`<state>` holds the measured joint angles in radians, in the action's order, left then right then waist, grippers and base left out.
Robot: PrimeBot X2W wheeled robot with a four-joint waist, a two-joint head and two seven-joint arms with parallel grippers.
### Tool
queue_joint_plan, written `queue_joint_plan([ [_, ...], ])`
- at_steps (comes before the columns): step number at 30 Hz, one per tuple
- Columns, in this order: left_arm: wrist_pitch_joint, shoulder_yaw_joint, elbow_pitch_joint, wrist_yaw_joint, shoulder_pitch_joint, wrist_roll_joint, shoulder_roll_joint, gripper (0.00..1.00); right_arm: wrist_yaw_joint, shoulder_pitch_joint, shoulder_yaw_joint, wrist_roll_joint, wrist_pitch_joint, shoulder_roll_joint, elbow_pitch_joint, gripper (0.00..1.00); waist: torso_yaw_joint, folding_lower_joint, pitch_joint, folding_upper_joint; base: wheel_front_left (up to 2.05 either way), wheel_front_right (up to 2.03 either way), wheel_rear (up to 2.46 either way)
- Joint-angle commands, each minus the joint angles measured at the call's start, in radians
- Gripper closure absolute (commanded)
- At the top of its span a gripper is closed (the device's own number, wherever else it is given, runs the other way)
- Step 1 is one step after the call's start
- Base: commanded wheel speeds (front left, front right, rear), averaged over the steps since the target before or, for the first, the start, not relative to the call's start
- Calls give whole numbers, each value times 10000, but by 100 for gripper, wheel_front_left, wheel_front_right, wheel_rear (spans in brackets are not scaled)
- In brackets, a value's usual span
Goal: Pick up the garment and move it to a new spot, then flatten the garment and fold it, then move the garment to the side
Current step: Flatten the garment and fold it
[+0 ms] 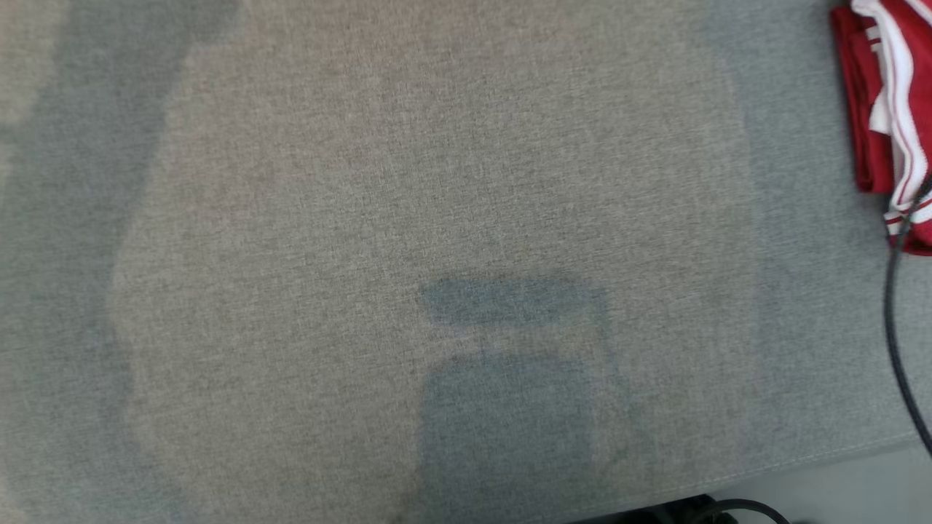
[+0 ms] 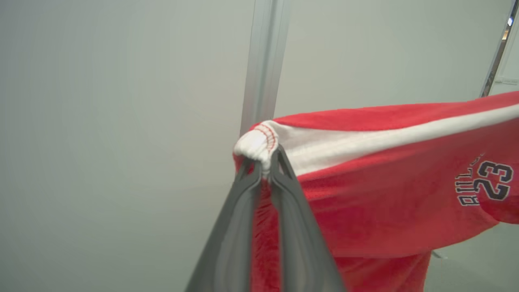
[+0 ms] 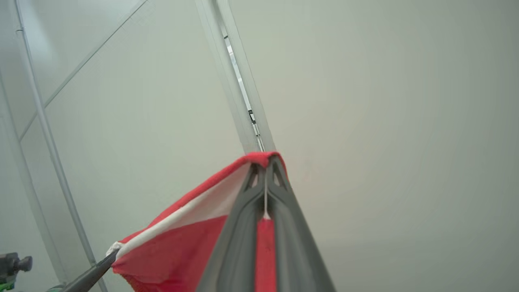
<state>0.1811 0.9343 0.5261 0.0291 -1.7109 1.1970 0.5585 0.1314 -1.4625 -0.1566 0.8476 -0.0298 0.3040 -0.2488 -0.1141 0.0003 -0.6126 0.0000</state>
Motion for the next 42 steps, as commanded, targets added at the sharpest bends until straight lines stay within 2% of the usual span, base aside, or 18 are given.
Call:
queue_joint_plan([
  [1, 427, -176, 596, -229, -346, -197, -312, 100, -16, -661, 257, -363, 698, -447, -673, 100, 111, -3, -863, 0, 0, 0, 0],
  [4, 763, -514, 1456, -684, -445, -460, -603, 100, -16, -948, 324, -273, 1260, -1163, -1622, 100, 60, -3, -1131, 0, 0, 0, 0],
  [6, 837, -676, 1735, -1023, 74, -632, -889, 100, -10, -503, -81, -295, 1438, -1155, -1778, 100, 86, -3, -1170, 0, 0, 0, 0],
  [8, 836, -1235, 1627, -1266, 698, -854, -1049, 100, -10, 201, -654, -86, 1510, -951, -1700, 100, 108, -3, -1127, 0, 0, 0, 0],
  [11, 844, -2108, 978, -1510, 2398, -1158, -1247, 100, -8, 1742, -1700, 358, 1519, -298, -1024, 100, 192, -3, -999, 0, 0, 0, 0],
  [15, 836, -2330, -283, -1592, 5330, -1941, -1235, 100, -8, 4642, -2728, 1174, 1784, 1015, 69, 100, 369, -3, -380, 0, 0, 0, 0],
  [16, 836, -2330, -283, -1592, 5330, -1941, -1235, 100, -8, 4642, -2728, 1174, 1784, 1015, 69, 100, 369, -3, -380, 0, 0, 0, 0],
  [19, 839, -2154, -1262, -1597, 7255, -2576, -843, 100, -8, 6820, -2958, 1945, 2018, 1954, 949, 100, 478, -3, 184, 0, 0, 0, 0],
  [22, 836, -2387, -2042, -1598, 9240, -2883, -689, 100, -8, 8846, -2961, 2641, 2208, 2653, 1716, 100, 500, -3, 744, 0, 0, 0, 0],
  [25, 822, -2516, -2788, -1291, 11027, -2983, -507, 100, -10, 10505, -2947, 2983, 2295, 3294, 2359, 100, 507, -3, 1319, 0, 0, 0, 0],
  [28, 819, -2382, -3593, -736, 12755, -2963, -348, 100, -10, 11886, -2942, 3180, 2337, 3750, 2781, 100, 478, -3, 1883, 0, 0, 0, 0],
  [31, 819, -2231, -4369, 38, 14275, -2854, -150, 100, -17, 13185, -2814, 3219, 2310, 4199, 2972, 100, 495, -3, 2407, 0, 0, 0, 0],
  [33, 823, -2144, -4839, 733, 15199, -2947, 27, 100, -19, 14135, -2653, 3311, 2300, 4415, 3087, 100, 523, -3, 2698, 0, 0, 0, 0],
  [38, 826, -2011, -5994, 1878, 17107, -2480, -156, 100, -23, 16565, -2027, 3777, 2271, 4936, 3597, 100, 704, -3, 3124, 0, 0, 0, 0],
  [42, 824, -2216, -6775, 2441, 18139, -1946, -433, 100, -27, 17951, -1266, 4161, 2307, 5264, 4351, 100, 805, -3, 3195, 0, 0, 0, 0],
])
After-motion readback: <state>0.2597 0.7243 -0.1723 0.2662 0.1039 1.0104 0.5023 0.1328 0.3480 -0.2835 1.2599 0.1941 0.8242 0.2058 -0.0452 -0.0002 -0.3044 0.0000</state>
